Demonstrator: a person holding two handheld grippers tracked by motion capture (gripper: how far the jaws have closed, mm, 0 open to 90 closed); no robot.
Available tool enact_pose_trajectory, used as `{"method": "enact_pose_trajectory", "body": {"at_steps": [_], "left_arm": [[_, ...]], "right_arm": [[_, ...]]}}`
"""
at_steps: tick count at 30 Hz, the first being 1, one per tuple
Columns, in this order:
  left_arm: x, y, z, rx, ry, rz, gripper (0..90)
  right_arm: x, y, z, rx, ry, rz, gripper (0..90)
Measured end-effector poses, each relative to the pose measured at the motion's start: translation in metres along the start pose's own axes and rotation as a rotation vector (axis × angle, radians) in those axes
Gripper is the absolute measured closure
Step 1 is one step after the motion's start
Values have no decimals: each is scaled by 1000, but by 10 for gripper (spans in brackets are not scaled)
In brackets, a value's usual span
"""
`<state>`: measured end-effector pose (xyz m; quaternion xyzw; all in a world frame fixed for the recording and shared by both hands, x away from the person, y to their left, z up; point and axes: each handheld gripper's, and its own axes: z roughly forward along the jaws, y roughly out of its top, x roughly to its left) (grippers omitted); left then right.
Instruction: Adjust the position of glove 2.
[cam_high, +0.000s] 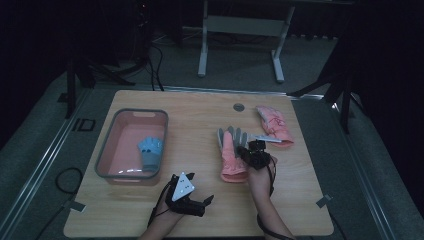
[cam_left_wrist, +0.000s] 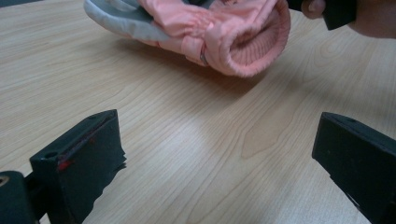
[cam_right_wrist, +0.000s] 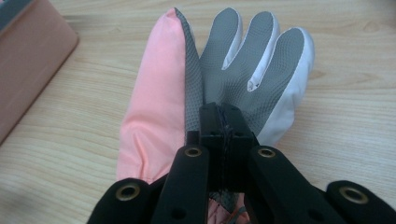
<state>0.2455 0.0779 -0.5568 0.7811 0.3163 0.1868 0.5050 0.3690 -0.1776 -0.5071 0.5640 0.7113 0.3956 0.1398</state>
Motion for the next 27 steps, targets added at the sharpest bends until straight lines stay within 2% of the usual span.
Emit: {"method": "enact_pose_trajectory", "body": {"at_steps": [7,10,14,20,23,25,27], "left_arm": [[1,0,1,5,-6,-10,19],[1,0,1,11,-8,-7,19],[1,0,1,8,-13,-9,19],[2,0,0,3,-18,-15,19],[2,0,0,6,-20,-14,19],[2,0,0,7,-20,-13,19],[1,0,1,9,-19,-11,19]], "right_arm": [[-5,-8,17,34,-32,6,883],[-7,-12,19,26,-30,14,880],[-6,-11,20,27,-42,-20,879],[-9,-8,18,48,-11,-36,815],[-10,-4,12,69,-14,-85,781],[-12,-2,7,78,-13,-122,726],[-18,0,1,70,1,-139,688]]}}
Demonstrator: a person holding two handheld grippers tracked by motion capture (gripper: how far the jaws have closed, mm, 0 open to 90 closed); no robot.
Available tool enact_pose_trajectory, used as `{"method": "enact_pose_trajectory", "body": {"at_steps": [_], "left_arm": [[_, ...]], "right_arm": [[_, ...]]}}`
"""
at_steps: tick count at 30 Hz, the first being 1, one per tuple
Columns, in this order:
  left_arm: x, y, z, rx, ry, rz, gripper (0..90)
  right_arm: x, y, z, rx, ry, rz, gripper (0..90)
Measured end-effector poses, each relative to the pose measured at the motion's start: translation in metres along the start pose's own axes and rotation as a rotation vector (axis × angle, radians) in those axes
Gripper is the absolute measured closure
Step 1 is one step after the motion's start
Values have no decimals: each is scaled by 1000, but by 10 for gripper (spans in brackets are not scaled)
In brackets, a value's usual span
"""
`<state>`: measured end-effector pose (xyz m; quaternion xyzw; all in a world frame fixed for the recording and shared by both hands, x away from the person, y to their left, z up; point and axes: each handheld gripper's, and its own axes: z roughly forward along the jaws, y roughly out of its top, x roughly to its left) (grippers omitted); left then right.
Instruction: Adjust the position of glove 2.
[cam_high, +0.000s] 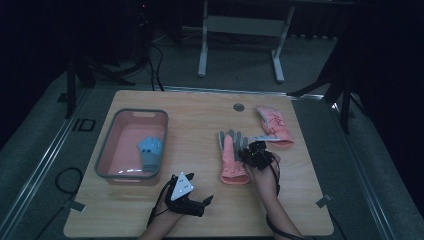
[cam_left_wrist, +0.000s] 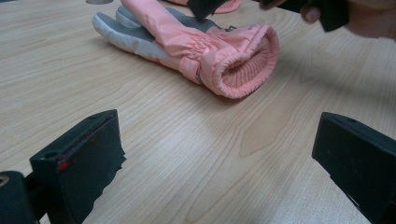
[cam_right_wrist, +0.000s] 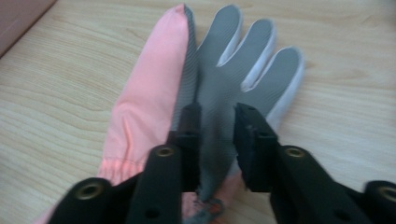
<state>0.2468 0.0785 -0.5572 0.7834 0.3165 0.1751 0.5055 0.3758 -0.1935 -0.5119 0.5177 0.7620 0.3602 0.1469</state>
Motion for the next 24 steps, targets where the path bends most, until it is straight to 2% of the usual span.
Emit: {"method": "enact_pose_trajectory", "body": {"at_steps": [2,7,9,10,12,14,16,18,24], "left_arm": [[0,0,0,1,2,0,19],[0,0,0,-3,0,-1,19],[0,0,0,1,1,-2,19],[0,0,0,3,0,-3,19],[1,0,0,4,-1,-8,19],[1,0,0,2,-1,-14,19],[1,0,0,1,-1,-15,19],[2,0,0,2,-1,-15,19],[2,0,0,2,1,-17,19]], "right_arm": [[-5,1,-6,-7,16,-20,657],[-23,6,-23,-32,15,-102,647],[-34,9,-30,-55,-7,-123,650],[-40,10,-33,-65,4,-129,651],[-51,13,-41,-97,-15,-152,654],[-64,17,-47,-119,-16,-162,655],[-78,22,-52,-134,-48,-171,657],[-94,26,-55,-150,-55,-160,660],[-137,41,-49,-153,-85,-135,661]]}}
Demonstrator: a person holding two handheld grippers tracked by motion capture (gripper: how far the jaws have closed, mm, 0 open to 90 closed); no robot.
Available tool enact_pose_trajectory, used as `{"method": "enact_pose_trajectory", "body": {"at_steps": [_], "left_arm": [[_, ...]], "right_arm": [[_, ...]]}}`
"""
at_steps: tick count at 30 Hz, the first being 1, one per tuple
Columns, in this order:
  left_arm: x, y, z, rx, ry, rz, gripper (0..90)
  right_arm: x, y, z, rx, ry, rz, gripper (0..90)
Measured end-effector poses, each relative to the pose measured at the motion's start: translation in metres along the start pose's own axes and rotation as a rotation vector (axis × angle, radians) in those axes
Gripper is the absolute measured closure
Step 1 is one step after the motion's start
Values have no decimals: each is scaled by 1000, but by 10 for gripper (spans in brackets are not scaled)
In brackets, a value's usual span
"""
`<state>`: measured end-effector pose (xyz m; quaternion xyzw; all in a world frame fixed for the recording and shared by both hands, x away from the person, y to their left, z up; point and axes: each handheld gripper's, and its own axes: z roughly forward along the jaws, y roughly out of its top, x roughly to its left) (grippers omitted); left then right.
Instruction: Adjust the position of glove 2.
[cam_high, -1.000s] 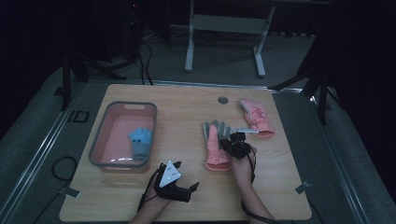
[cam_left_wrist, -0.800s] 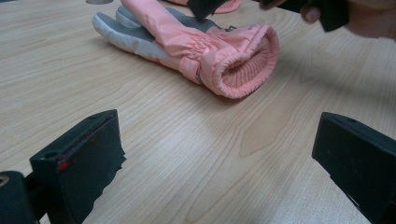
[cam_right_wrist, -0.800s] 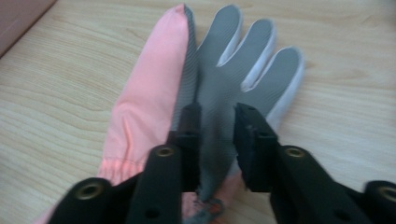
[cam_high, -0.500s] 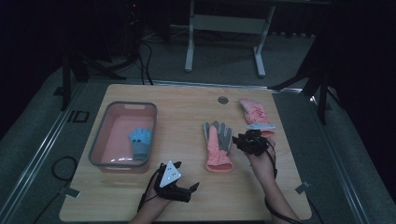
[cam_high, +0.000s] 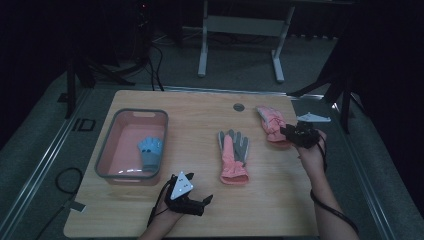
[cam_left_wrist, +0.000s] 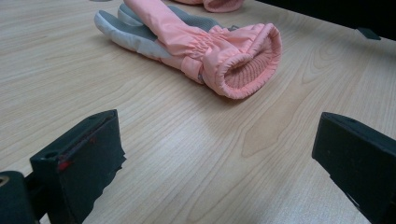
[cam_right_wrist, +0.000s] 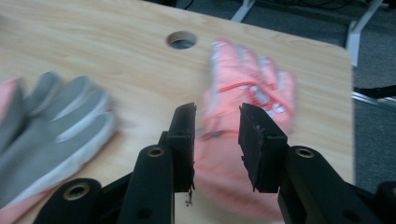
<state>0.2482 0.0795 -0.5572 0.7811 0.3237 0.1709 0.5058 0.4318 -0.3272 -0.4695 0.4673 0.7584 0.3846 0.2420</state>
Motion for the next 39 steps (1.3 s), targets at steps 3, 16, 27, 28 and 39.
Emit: {"method": "enact_pose_trajectory", "body": {"at_steps": [3,16,27,28,39], "left_arm": [[0,0,0,-6,2,0,19],[-1,-1,-2,-5,15,-9,19],[-1,-1,-2,-7,16,-19,19],[-1,-1,-2,-5,16,-18,19],[0,-1,-3,0,17,-26,19]], "right_arm": [[-16,4,9,4,-6,17,663],[-37,22,60,69,-15,66,604],[-44,3,103,202,-3,89,554],[-44,1,104,197,1,92,562],[-35,2,106,209,-35,39,843]]}}
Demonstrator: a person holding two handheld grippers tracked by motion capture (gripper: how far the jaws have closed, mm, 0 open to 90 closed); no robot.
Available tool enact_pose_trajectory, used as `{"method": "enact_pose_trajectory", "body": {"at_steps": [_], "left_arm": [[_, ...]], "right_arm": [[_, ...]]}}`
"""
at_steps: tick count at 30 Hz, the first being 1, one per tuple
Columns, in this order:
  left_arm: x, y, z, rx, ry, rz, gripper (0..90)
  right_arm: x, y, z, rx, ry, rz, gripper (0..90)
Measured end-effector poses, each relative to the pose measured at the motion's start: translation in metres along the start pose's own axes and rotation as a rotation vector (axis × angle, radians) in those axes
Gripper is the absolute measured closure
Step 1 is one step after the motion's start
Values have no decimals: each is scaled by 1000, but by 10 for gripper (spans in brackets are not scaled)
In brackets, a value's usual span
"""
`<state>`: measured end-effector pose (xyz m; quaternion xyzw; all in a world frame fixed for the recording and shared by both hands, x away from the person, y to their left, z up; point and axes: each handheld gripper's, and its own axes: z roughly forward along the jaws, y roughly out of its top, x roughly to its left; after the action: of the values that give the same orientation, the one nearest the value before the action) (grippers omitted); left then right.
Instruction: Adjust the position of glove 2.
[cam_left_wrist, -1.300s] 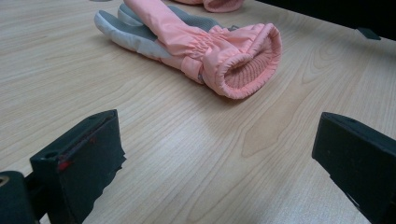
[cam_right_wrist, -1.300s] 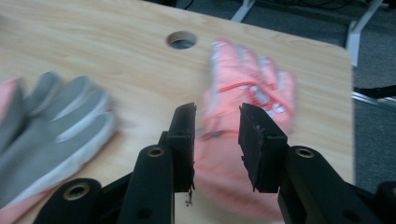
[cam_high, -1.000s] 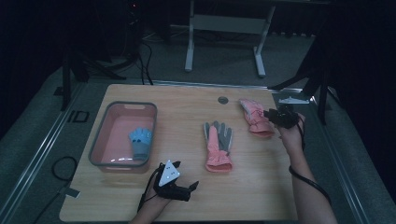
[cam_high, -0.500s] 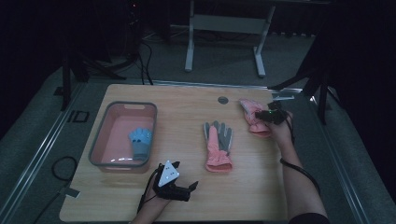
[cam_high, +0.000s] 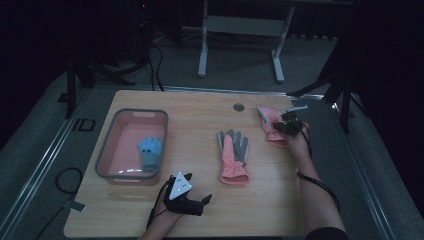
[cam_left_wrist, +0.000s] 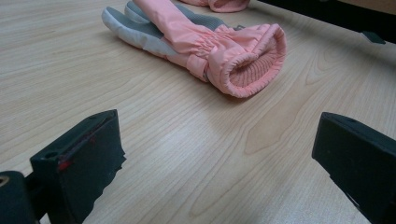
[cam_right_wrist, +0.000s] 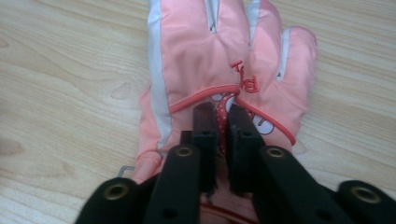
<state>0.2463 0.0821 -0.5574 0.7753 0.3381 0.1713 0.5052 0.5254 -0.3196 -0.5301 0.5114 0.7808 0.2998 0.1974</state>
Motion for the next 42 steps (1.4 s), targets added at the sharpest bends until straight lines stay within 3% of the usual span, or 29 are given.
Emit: {"method": "enact_pose_trajectory", "body": {"at_steps": [5,8,14,18,26,31,36,38,42], "left_arm": [[0,0,0,1,0,3,19],[0,0,0,4,-2,1,20],[-1,0,0,8,2,11,20],[-1,0,0,6,6,11,19],[-2,0,0,5,9,18,20],[-3,1,1,9,6,30,20],[-5,0,0,9,9,49,20],[-5,-1,-1,6,8,45,20],[-4,-1,-1,3,5,38,19]], "right_arm": [[1,2,-10,-27,-3,68,880],[6,5,-21,-33,-39,81,881],[16,8,-57,-70,-66,115,881],[27,4,-83,-84,-81,112,880],[49,-25,-133,-141,-95,171,880],[65,-42,-157,-176,-106,183,880],[78,-59,-171,-179,-128,178,880],[82,-67,-171,-159,-145,161,880],[86,-82,-170,-151,-141,178,879]]}}
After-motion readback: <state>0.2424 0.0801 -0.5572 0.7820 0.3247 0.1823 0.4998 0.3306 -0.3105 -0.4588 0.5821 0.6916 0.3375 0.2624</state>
